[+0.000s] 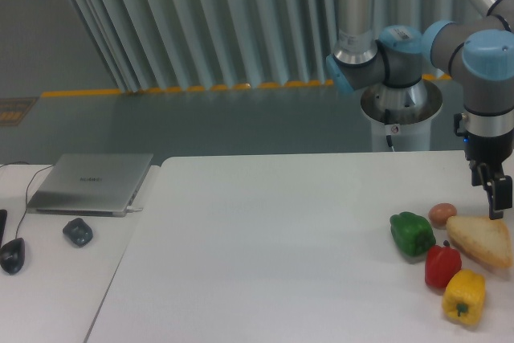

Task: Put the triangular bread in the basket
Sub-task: 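Lower the open gripper toward the triangular bread slice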

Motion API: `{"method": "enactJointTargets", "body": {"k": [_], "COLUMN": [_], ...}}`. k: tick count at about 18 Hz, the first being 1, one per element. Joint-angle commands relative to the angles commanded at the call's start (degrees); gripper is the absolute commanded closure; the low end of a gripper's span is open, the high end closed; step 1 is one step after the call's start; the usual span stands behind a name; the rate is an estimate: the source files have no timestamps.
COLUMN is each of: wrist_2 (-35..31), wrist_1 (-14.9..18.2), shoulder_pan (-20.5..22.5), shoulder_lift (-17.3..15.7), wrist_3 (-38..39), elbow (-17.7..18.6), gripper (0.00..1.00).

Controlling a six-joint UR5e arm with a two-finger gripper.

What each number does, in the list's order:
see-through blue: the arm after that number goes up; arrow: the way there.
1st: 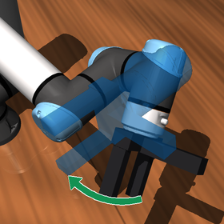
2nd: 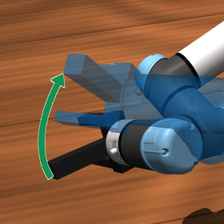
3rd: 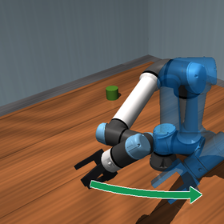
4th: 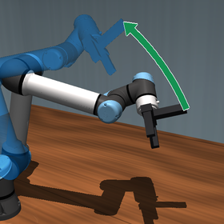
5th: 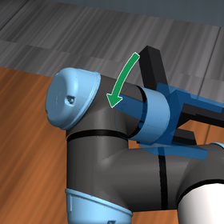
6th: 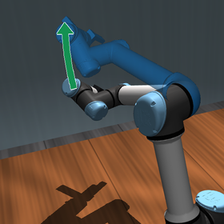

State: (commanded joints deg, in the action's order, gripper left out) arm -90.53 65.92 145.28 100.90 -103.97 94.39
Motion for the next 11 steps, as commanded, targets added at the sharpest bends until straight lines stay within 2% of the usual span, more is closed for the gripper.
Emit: {"method": "enactJointTargets", "body": {"k": [4, 6, 8, 11], "wrist_2": [0.1, 0.2, 1.3, 4.9], "wrist_1": [-0.3, -0.3, -2.1, -2.9], "shoulder_pan": [-0.2, -0.6, -0.5, -0.4], "shoulder_lift": [0.0, 0.0, 1.2, 1.3], "wrist_3": [0.5, 4.7, 11.1, 12.3], "elbow": [0.2, 0.8, 1.0, 3.2], "gripper": [0.00, 0.00, 0.00, 0.00]}}
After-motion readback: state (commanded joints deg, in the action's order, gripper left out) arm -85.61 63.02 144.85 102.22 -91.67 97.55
